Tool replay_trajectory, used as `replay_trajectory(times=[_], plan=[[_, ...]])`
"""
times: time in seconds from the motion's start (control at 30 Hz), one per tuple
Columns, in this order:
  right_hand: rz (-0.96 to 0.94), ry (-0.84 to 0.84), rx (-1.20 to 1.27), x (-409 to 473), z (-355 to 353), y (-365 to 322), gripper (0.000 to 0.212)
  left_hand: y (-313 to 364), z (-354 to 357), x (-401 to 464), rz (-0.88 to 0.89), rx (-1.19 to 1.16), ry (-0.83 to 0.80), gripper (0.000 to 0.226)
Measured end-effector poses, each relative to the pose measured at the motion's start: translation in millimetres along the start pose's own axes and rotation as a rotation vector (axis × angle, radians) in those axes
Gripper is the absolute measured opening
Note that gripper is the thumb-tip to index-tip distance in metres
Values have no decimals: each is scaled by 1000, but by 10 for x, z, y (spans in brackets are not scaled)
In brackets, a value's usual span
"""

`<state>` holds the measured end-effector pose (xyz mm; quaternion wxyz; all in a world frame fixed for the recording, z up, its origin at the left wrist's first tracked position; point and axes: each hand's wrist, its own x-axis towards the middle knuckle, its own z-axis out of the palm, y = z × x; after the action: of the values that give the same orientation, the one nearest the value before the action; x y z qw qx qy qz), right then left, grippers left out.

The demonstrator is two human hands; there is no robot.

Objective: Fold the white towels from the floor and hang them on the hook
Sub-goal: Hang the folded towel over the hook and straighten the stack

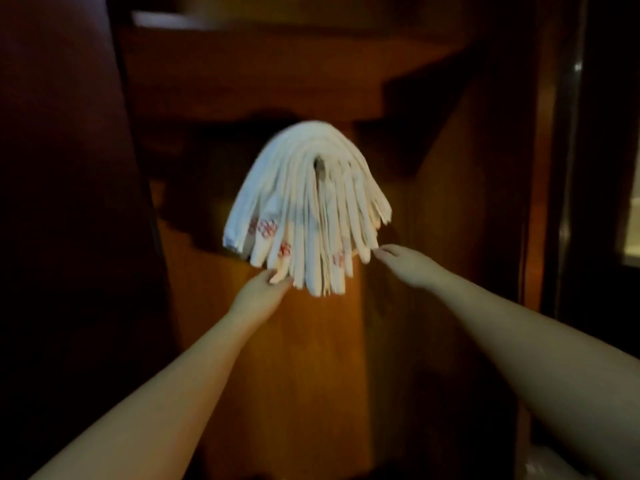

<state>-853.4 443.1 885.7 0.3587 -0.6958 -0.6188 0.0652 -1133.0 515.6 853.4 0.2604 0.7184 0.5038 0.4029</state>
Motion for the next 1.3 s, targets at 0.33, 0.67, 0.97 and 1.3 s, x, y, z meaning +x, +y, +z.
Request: replay_trajectory(times=[0.33,0.67,0.97,1.3], plan=[[113,-195,-175,-2572,747,866,75,-402,844,-1701,176,193,-505,65],[430,-289,-254,-4410,950,2562,99,-721,2809,-2796,322,375,-931,63],[785,-370,-146,-5577,445,4328,83,-216,4937,-3485,259,372,-1196,62],[1208,-338,-15,-6590,51,5685,75,414,6839,-4123,364,489,-1430,57]])
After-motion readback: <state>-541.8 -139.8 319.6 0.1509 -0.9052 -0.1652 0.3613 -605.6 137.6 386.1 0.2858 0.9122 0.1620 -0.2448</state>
